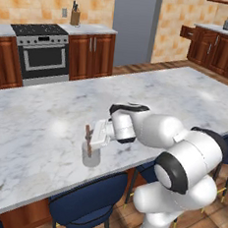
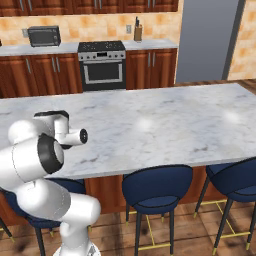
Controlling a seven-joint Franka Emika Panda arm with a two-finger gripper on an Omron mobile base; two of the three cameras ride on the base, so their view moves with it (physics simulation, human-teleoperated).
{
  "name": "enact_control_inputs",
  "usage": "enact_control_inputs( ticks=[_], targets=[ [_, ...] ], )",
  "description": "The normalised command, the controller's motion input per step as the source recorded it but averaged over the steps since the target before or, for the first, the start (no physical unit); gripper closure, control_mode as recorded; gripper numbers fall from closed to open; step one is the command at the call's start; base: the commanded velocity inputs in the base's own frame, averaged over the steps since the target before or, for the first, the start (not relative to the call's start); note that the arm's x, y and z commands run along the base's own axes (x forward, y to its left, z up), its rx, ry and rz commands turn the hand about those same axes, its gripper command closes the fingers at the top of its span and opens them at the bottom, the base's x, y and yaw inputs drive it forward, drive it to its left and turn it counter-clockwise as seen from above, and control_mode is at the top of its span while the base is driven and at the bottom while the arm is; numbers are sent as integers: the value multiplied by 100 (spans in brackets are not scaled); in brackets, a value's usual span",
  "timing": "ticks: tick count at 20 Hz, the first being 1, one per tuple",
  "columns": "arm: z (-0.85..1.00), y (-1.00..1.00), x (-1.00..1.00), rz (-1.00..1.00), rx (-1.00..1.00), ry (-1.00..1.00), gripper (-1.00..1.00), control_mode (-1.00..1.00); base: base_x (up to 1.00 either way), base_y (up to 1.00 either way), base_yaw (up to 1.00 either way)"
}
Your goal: Take a straw from the drawer in front and place it inside the glass cup on the dining counter.
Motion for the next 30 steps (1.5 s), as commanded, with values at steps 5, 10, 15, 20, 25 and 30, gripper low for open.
enact_control_inputs(
  ticks=[5, 10, 15, 20, 25, 30],
  targets=[
    [7, -4, -46, 0, 0, -17, -100, -100, 0, 0, 0],
    [20, -6, -31, 0, 0, -17, -100, -100, 0, 0, 0],
    [35, -2, 8, 0, 0, -13, -100, -100, 0, 0, 0],
    [38, -6, 26, 0, 0, -8, -100, -100, 0, 0, 0],
    [89, 0, 1, 0, 0, -11, -100, -100, 0, 0, 0],
    [100, 0, -3, -3, 0, 5, -100, -100, 0, 0, 0]
  ],
)
